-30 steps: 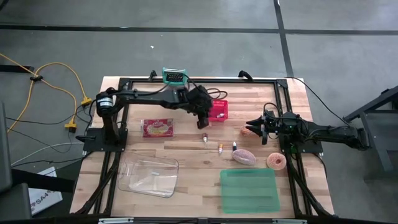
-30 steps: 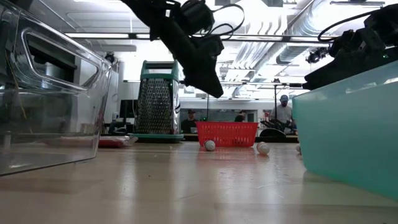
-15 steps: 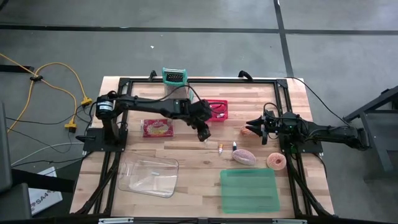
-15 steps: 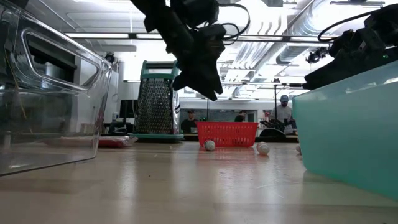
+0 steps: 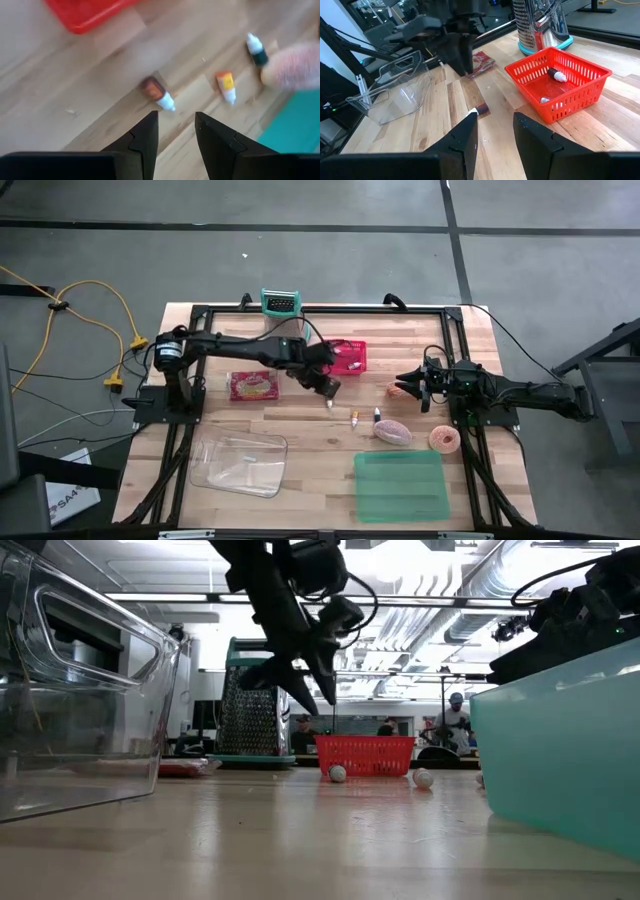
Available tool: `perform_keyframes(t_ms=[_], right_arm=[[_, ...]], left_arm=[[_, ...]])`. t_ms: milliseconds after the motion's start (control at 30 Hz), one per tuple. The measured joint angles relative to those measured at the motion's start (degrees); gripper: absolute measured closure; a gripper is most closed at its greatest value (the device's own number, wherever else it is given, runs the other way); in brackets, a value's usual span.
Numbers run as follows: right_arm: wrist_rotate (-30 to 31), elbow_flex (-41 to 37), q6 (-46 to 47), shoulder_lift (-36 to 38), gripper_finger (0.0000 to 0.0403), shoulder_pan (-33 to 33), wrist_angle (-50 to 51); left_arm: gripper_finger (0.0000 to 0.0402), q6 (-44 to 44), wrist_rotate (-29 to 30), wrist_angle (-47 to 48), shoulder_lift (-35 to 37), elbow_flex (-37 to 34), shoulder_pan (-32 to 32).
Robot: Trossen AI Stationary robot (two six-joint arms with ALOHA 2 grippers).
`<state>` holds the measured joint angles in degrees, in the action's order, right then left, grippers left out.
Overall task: Pick & Place Food Item
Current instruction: Put the food coloring into the red bin
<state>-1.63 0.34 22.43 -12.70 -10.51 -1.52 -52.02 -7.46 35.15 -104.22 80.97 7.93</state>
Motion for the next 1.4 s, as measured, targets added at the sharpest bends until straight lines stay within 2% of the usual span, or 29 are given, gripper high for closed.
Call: perform_keyframes(t_ms=[333,600,1100,1400], right_arm=[[0.0,-0.02,0.01,0.0,0.0289,-0.01,0.0],[0.0,-0.02,0.01,-0.01,0.0289,-0.01,-0.02],[0.12,0.0,-0.01,0.01,0.0289,0.01,-0.02],[0.11,0.0,0.0,0.01,0.0289,0.01,-0.17]], left_arm=[[0.0277,-11.67,0.0,-0.4,-1.78,0.05,1.02],[0.0277,-17.67,1.23,-0.85,-3.53,0.35,0.39],[0.0277,-20.46,1.14,-8.77,-9.68,0.35,-0.77],[0.0277,-21.5,0.93,-8.04,-10.16,0.39,-0.77]])
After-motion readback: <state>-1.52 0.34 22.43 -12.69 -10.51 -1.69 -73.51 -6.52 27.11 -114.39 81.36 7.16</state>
